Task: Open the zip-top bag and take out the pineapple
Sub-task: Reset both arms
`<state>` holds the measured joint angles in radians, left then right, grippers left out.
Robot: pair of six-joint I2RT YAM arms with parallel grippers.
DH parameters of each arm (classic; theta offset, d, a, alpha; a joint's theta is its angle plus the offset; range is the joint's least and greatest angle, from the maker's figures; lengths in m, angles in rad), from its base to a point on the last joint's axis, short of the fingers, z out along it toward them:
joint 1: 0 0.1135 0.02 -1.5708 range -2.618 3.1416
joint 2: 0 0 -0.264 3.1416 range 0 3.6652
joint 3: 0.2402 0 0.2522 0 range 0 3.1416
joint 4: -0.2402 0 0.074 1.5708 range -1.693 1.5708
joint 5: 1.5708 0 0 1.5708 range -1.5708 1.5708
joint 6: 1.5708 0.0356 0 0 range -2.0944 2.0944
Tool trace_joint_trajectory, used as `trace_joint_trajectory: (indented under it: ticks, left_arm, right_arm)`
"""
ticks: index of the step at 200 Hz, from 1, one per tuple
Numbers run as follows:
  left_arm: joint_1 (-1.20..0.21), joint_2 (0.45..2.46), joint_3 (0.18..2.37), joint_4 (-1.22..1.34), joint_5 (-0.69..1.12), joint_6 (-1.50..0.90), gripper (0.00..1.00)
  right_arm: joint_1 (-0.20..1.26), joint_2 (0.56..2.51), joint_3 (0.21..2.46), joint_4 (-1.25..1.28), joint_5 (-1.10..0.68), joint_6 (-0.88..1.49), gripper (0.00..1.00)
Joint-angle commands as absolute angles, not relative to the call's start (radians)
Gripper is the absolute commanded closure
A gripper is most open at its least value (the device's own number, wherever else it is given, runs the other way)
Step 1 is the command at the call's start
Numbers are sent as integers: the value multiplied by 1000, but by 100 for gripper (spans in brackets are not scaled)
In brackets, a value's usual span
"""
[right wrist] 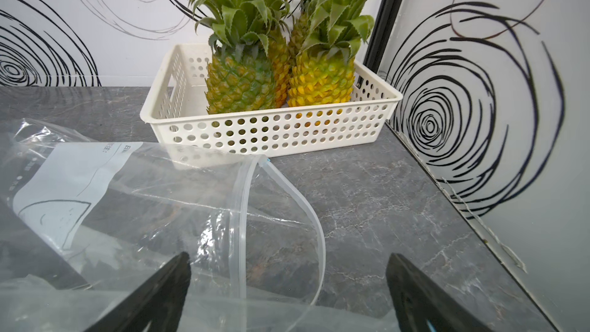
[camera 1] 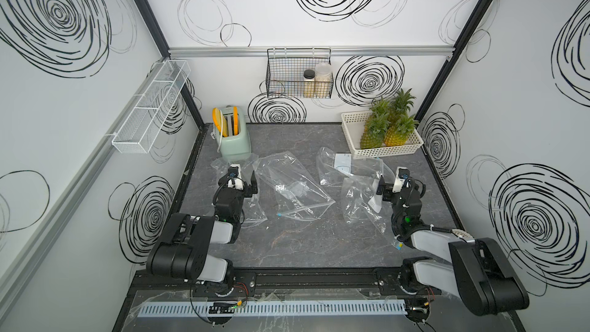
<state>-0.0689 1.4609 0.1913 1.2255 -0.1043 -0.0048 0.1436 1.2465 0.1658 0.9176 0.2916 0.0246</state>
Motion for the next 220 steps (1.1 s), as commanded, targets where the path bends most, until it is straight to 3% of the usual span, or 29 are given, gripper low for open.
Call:
trace_joint_trajectory:
  ticks: [1,84,123,220]
  left_arm:
    - [-60,1463,212,1269,-96,-6,4]
    - [-60,1463,212,1269,-96,-6,4]
    - [-60,1463,212,1269,-96,-6,4]
    - [-60,1463,212,1269,-94,-6,4]
  right_arm:
    - [128,1292,201,1046,237,1,2]
    - [61,1483,161,1303,170,20,2]
    - [15,1491,253,1129,106,64,2]
    - [9,1487,247,1137,100,66,2]
